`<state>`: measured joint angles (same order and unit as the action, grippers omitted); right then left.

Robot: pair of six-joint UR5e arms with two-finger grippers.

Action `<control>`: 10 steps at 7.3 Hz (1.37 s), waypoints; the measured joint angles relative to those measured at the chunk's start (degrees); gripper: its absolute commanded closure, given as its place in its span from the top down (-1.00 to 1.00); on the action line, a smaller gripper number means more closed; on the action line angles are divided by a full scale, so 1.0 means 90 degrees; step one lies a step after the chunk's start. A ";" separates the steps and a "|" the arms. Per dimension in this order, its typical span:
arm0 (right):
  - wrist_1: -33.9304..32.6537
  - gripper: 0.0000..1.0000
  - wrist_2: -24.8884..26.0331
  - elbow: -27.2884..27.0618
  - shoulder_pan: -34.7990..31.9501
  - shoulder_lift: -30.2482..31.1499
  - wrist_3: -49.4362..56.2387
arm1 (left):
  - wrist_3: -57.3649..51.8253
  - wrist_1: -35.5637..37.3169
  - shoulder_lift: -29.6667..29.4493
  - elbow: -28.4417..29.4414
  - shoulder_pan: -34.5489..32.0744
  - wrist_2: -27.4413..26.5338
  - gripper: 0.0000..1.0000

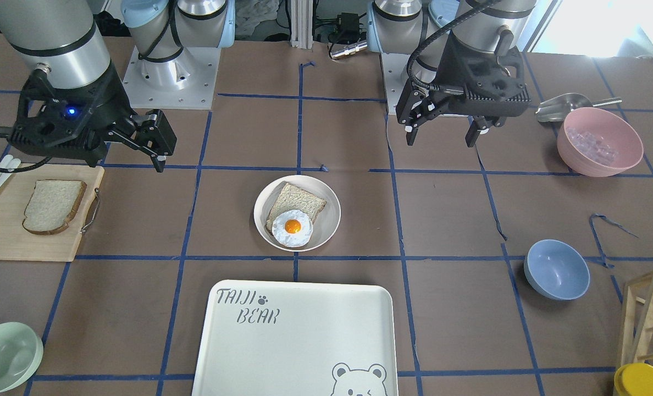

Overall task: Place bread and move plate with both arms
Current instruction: 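Move the right gripper toward the bread slice on the wooden board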

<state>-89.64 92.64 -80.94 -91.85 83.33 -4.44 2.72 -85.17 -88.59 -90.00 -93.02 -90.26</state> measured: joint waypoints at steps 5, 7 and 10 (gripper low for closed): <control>-0.0019 1.00 -0.0007 -0.0004 0.0004 -0.0012 0.0019 | 0.0000 0.0000 0.0000 0.0000 -0.0006 0.0000 1.00; 0.0015 1.00 0.0008 -0.0072 0.0220 -0.0026 0.0115 | 0.0000 0.0000 0.0000 0.0000 -0.0007 0.0000 1.00; -0.1034 1.00 0.0143 -0.1375 0.1615 -0.0116 0.0878 | 0.0000 -0.0009 0.0003 -0.0003 -0.0005 0.0000 1.00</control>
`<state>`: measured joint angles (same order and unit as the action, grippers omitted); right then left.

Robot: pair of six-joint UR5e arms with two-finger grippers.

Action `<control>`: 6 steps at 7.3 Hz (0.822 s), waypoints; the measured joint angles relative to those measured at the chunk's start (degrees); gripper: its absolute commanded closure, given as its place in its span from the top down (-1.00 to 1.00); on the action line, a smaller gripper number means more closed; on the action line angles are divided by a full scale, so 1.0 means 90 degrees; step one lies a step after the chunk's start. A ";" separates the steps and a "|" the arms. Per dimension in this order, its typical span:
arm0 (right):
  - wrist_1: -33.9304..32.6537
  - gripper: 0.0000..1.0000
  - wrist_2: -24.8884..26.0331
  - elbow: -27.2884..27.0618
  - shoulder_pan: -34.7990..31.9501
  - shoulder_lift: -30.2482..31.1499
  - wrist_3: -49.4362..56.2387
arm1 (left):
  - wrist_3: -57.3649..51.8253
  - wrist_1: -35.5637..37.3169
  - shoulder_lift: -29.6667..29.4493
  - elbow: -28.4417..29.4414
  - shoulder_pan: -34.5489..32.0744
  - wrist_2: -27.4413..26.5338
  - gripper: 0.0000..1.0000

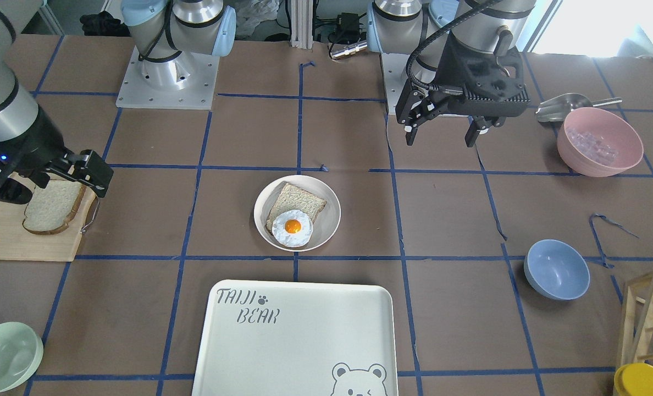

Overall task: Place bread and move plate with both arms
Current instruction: 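Move the right gripper toward the bread slice on the wooden board, then lower the right gripper and grasp the bread slice by its edge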

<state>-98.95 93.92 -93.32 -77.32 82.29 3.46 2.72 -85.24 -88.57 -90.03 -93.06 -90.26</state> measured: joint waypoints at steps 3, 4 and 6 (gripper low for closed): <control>-0.2577 0.93 0.0587 -0.1872 0.0935 -0.0275 0.0611 | 0.0000 -0.0001 0.0004 -0.0006 0.0000 0.0000 1.00; -0.2923 0.90 0.0634 -0.2152 0.1101 -0.0382 0.0717 | 0.0000 0.0001 0.0004 -0.0007 -0.0002 0.0003 1.00; -0.3113 0.84 0.0769 -0.2309 0.1213 -0.0674 0.1006 | 0.0000 0.0013 -0.0007 -0.0006 -0.0004 0.0019 1.00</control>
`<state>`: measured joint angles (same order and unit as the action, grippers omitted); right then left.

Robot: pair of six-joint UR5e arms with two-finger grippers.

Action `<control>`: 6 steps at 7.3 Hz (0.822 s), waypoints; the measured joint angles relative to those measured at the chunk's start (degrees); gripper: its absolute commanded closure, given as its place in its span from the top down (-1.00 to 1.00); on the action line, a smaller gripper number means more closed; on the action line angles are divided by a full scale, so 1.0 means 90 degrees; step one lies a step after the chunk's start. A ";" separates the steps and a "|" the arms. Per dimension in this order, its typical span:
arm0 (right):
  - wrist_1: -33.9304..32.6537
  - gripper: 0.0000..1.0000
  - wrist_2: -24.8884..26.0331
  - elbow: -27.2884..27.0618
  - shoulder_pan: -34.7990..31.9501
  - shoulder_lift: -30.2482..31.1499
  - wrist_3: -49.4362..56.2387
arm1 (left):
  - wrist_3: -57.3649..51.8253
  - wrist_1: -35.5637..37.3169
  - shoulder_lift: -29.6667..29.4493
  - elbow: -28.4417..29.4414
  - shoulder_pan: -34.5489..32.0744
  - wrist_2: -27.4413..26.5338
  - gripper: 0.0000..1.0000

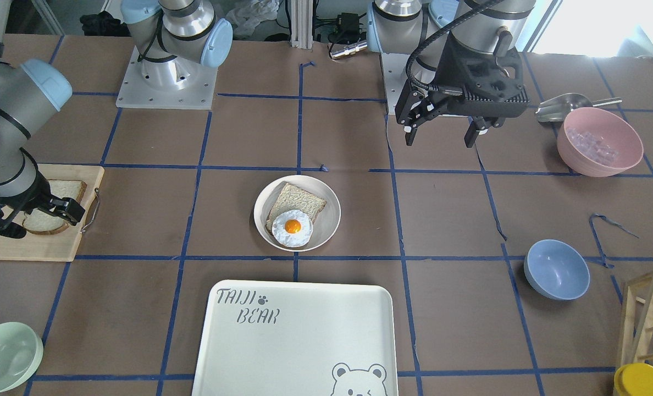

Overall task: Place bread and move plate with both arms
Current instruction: 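Lower the right gripper and grasp the bread slice by its edge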

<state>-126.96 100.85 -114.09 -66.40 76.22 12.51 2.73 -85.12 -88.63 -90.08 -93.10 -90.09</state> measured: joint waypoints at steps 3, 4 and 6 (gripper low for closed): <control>-0.0027 0.65 0.0189 -0.0067 0.0113 -0.0318 0.0196 | 0.0000 0.0005 -0.0002 0.0003 0.0001 -0.0006 1.00; -0.0019 0.61 0.0240 -0.0096 0.0165 -0.0382 0.0208 | 0.0000 0.0003 -0.0002 0.0000 0.0002 -0.0010 1.00; 0.0019 0.48 0.0325 -0.0116 0.0273 -0.0497 0.0280 | 0.0000 -0.0004 0.0003 -0.0001 0.0002 -0.0020 1.00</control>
<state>-126.79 103.78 -115.14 -63.95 71.74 15.03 2.73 -85.16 -88.60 -90.08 -93.08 -90.27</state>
